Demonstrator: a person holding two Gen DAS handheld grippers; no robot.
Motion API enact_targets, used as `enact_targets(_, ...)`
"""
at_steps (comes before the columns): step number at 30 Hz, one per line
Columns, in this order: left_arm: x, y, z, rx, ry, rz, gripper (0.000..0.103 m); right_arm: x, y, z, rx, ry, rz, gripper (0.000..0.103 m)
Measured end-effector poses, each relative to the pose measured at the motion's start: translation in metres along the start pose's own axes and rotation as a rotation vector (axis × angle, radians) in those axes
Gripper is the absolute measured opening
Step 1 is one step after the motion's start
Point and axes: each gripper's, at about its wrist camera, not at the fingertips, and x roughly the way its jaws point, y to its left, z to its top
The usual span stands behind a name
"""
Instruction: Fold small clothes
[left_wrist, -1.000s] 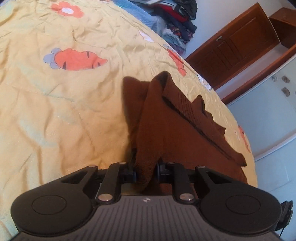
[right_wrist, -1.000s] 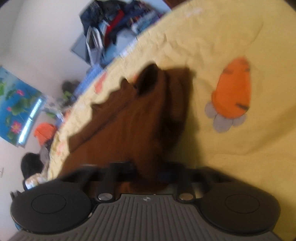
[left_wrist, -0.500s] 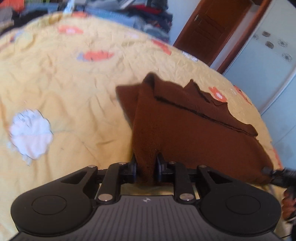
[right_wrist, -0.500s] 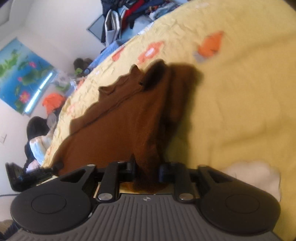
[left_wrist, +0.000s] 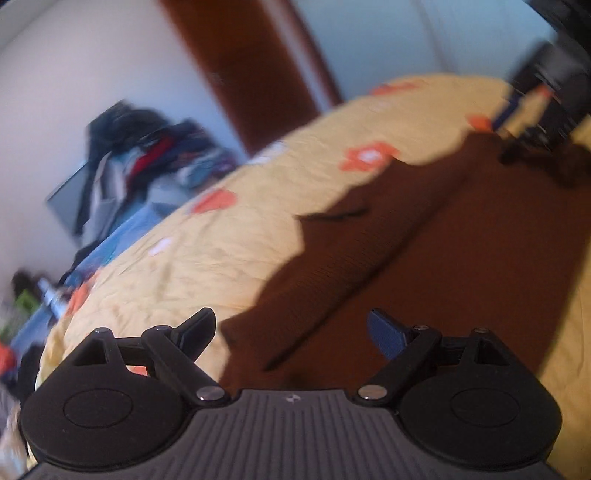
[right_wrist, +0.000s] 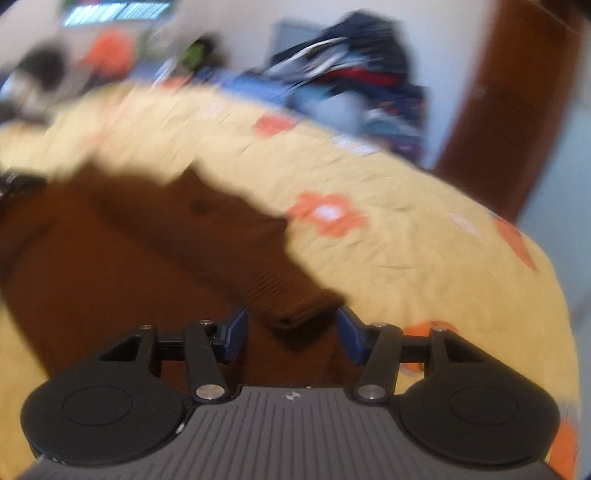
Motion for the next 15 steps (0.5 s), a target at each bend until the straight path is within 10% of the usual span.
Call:
enact_targets(6,0.058,-0.009,0.005,0.166,0.052,0.093,0.091,0.027,0.001,0.010,-0.085,0.013,-0.024,0.051)
enact_targets(10,0.086,0.036,0.024,-0.145,0.054,0.333,0.091,0.046,-0.033,0.026,0.155,-0.069,-0.116,0.053)
enact_targets(15,0.055,0.081,0.001,-0.416,-0.036,0.280,0.091,0.026,-0.058,0.019,0.306,-0.144,-0.076,0.073)
